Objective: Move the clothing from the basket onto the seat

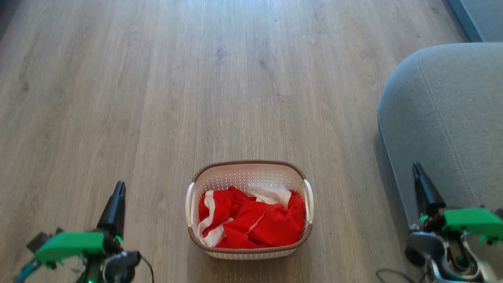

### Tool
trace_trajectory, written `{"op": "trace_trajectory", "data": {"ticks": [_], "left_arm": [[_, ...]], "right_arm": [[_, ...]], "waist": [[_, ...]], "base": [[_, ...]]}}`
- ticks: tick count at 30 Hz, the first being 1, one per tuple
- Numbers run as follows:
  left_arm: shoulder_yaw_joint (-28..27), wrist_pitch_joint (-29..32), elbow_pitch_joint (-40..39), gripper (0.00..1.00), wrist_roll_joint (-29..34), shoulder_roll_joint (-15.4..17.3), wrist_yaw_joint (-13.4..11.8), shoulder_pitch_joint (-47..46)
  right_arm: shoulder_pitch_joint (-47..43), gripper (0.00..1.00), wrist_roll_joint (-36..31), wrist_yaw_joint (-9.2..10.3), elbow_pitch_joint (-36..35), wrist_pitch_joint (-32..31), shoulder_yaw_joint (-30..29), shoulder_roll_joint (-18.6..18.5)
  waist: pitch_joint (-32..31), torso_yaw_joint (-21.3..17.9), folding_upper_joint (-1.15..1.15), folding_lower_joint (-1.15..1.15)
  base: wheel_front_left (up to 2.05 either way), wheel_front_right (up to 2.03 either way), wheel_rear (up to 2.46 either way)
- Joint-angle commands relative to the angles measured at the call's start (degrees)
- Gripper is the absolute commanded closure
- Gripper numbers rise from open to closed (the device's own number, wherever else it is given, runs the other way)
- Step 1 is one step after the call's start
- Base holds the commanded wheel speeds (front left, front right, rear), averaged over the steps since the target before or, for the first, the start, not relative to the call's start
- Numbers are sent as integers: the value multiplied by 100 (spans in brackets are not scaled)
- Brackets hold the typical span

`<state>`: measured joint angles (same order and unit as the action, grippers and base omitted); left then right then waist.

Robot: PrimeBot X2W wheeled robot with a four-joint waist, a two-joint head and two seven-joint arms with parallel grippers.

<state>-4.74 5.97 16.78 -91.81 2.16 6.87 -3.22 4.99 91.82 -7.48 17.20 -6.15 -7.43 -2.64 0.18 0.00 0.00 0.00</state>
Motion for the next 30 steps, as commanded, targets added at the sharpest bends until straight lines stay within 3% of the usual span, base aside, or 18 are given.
{"op": "trace_trajectory", "data": {"ticks": [1,5,18,30], "left_arm": [[-1,-1,-40,0,-2,4,2,-13],[13,-3,286,0,4,-18,-1,168],[75,-138,333,0,126,76,6,-85],[376,-442,437,0,512,284,12,-370]], "right_arm": [[5,0,-1,0,-44,1,-2,-2],[-125,0,-4,0,299,8,33,34],[182,0,-176,0,390,229,304,24],[519,0,-829,0,525,450,473,20]], "waist": [[0,0,0,0],[3,0,0,0],[21,-4,0,0],[45,-8,0,0]], "base": [[0,0,0],[0,0,0],[0,0,0],[0,0,0]]}}
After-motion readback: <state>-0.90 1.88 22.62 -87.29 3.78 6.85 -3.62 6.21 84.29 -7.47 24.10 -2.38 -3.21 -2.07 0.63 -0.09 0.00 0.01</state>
